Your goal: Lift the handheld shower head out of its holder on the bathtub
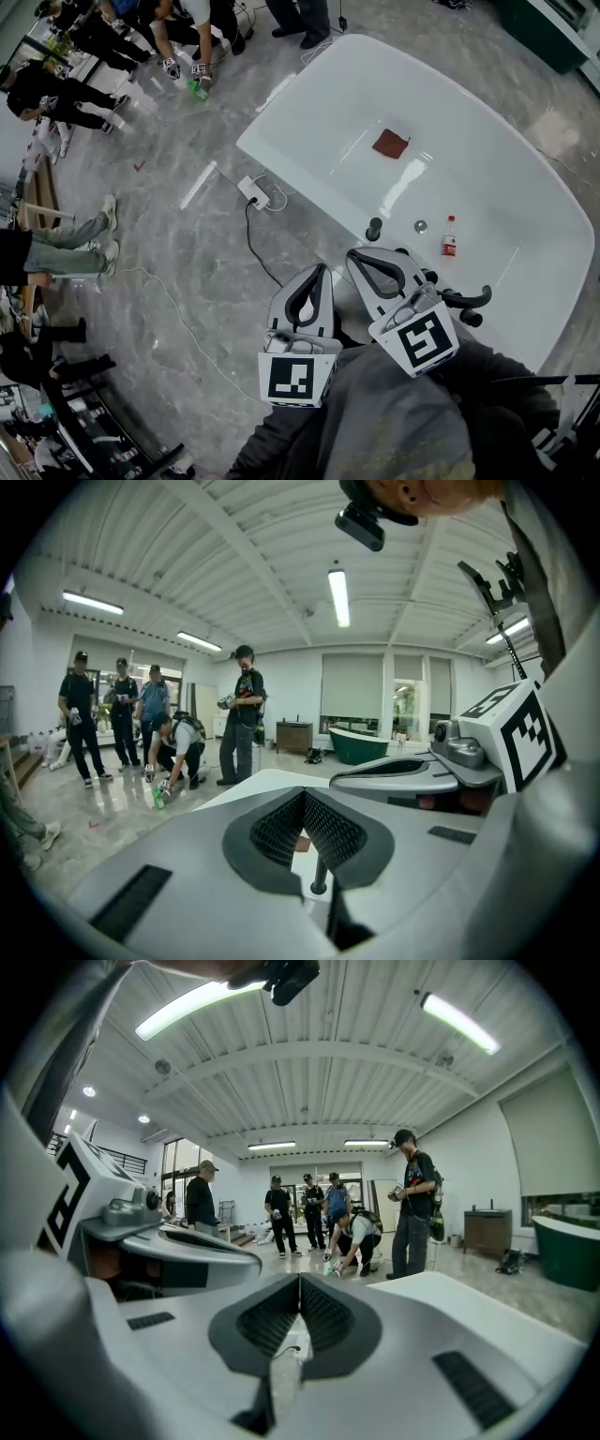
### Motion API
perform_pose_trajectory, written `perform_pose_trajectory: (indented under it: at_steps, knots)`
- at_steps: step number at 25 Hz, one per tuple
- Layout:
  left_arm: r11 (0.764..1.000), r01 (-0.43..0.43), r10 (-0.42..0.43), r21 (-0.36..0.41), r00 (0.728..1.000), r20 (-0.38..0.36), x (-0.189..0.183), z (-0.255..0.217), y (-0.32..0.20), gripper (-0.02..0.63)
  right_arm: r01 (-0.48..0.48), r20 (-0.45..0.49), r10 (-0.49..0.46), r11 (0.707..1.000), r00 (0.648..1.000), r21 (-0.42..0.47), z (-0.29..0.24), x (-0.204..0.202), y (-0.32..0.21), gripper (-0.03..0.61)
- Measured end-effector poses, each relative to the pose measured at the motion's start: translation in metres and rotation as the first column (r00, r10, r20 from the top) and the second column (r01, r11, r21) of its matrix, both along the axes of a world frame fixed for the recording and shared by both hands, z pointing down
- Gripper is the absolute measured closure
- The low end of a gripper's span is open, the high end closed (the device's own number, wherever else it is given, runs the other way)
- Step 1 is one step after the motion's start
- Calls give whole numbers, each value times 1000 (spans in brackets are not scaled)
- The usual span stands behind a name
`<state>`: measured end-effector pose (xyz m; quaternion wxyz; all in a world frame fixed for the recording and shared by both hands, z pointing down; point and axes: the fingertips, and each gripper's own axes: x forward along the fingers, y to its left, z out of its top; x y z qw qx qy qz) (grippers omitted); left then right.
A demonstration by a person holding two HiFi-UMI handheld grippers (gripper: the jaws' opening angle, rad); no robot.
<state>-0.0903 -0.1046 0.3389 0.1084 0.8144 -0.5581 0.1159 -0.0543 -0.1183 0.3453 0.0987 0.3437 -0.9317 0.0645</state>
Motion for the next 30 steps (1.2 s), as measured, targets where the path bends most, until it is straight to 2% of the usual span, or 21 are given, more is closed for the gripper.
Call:
perform_pose_trajectory:
  at_steps: [7,12,17,22,30]
  knots:
    - [992,-127,127,-18,992,-14,-21,-7,-41,612,-118,-22,118,993,993,-20,-4,-20,-35,574]
    - [977,-212,212,-17,977,-18,-38,-8,-69,612,-199,-29,198,980,980,-26,-5,-38,-58,574]
    - [943,-332,331,-18,943,-18,-52,-6,-91,612,-308,-35,307,951,951,-25,-2,-53,-79,574]
    - [908,-418,418,-11,908,-9,-59,-7,-110,612,-378,-31,378,925,925,-17,-4,-65,-88,574]
    - [853,-522,522,7,853,-17,-27,-8,-102,612,-529,-17,529,849,848,2,-9,-23,-82,574]
